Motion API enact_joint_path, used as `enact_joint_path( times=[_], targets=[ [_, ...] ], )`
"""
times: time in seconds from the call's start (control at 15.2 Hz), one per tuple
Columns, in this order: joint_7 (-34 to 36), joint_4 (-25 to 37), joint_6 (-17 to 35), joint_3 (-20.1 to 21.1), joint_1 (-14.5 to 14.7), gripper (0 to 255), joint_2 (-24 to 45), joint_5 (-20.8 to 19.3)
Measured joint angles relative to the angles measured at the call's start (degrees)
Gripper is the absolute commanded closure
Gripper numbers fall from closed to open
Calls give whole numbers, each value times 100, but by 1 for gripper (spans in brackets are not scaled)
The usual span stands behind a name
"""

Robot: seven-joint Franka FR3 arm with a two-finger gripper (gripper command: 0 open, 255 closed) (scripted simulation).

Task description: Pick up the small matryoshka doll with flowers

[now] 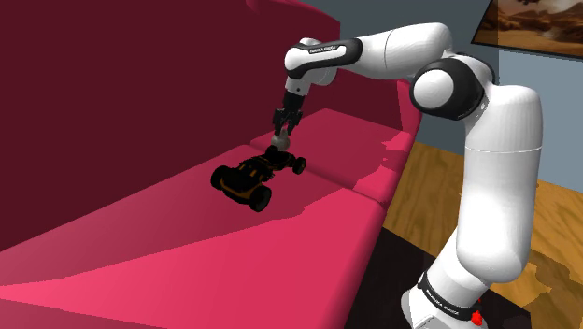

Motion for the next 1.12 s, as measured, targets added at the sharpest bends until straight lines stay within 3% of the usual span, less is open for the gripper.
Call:
enact_joint_path(
  times=[0.46,1.12],
  targets=[
    [2,20,-35,-1,-3,255,-3,-3],
    [145,678,-740,-19,-34,255,-51,-55]
  ],
)
